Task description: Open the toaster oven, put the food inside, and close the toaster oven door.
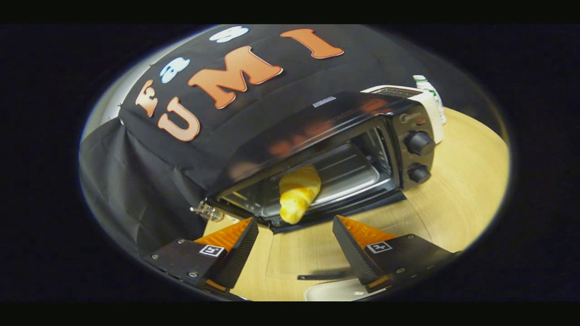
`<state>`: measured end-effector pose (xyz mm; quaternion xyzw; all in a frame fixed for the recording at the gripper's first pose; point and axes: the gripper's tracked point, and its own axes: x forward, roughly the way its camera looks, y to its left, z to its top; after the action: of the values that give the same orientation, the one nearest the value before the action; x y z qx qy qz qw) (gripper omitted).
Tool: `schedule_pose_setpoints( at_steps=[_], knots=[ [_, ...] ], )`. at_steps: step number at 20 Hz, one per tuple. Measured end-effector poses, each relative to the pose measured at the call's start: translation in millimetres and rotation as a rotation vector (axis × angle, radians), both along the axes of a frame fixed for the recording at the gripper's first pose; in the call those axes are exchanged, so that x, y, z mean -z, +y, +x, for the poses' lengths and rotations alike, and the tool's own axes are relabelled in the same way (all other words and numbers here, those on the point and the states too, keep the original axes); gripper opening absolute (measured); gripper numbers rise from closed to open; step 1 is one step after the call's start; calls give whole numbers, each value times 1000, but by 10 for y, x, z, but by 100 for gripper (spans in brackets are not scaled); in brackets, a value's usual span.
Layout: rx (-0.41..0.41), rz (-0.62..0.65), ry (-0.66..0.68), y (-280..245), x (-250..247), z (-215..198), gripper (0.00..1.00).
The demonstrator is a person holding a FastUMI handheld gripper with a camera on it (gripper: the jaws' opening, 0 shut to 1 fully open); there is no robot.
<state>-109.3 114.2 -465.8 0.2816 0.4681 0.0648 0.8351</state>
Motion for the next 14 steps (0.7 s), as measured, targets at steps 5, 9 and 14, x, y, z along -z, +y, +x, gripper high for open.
schedule_pose_setpoints(
  at_steps=[5, 9, 14],
  knots=[
    [-77, -92, 71, -161, 25, -676, 98],
    [-122, -174, 169, -272, 192, -1123, 99],
    [-189, -224, 278, -347, 460, -1409, 99]
  ],
)
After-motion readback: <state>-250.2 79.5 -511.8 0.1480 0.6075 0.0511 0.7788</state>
